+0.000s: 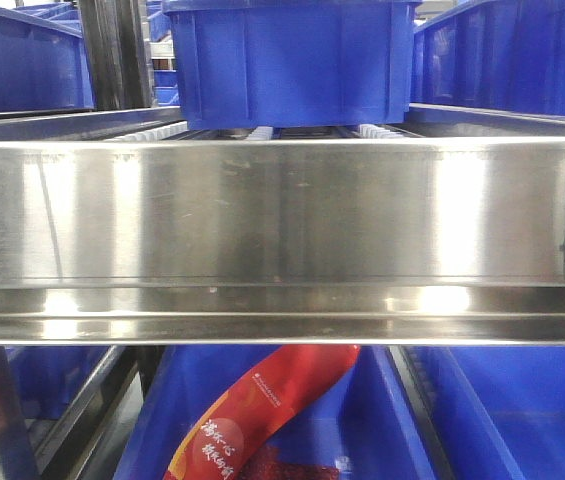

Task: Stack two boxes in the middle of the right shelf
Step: 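Turn and approach the shelf's middle level holding the boxes, then lower the stacked boxes onto the middle shelf with both grippers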

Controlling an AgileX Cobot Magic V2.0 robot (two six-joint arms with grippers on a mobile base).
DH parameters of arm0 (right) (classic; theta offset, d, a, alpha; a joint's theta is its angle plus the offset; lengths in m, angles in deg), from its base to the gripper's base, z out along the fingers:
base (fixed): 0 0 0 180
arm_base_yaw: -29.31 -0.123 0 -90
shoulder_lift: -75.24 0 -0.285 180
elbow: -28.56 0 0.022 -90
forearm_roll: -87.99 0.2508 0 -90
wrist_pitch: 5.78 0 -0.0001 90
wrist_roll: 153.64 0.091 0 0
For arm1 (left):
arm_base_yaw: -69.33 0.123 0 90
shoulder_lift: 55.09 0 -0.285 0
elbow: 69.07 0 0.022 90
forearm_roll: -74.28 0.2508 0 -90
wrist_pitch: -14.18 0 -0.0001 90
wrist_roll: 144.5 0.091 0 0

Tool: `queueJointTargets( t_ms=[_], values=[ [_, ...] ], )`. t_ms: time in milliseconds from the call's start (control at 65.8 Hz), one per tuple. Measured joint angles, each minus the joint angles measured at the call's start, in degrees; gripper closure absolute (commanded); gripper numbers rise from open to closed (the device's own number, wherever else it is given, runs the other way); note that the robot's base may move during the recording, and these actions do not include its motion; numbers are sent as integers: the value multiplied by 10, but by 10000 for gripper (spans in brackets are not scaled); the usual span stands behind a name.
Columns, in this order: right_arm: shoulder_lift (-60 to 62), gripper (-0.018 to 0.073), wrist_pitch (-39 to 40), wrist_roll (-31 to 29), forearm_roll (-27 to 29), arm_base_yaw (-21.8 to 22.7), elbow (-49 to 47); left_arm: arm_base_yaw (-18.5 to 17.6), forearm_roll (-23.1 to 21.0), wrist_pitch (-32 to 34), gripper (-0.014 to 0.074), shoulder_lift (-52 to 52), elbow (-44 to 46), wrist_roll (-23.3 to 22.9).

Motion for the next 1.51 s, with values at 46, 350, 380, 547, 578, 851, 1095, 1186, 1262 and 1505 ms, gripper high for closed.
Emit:
queueJointTargets(
  t_ms=[46,350,380,547,578,851,1095,1186,1262,1505],
  values=[
    [0,721,0,0,0,0,0,0,0,0,708,0,0,0],
    [0,721,8,0,0,0,0,0,0,3,708,0,0,0],
    [0,721,9,0,0,0,0,0,0,3,708,0,0,0],
    [0,721,12,0,0,0,0,0,0,12,708,0,0,0],
    [0,721,8,0,0,0,0,0,-2,12,708,0,0,0],
    [-9,721,-67,0,2,0,17,0,-33,-4,708,-2,-45,0],
    [-32,721,-77,1,11,0,113,0,-33,5,708,-7,-188,-1],
    [-39,720,-70,1,17,1,130,0,-28,28,708,-5,-218,-3],
    [-41,677,-64,1,21,1,131,0,-27,41,692,1,-231,-4],
    [-47,140,-47,0,40,2,134,0,-20,49,251,3,-239,-3]
  ],
)
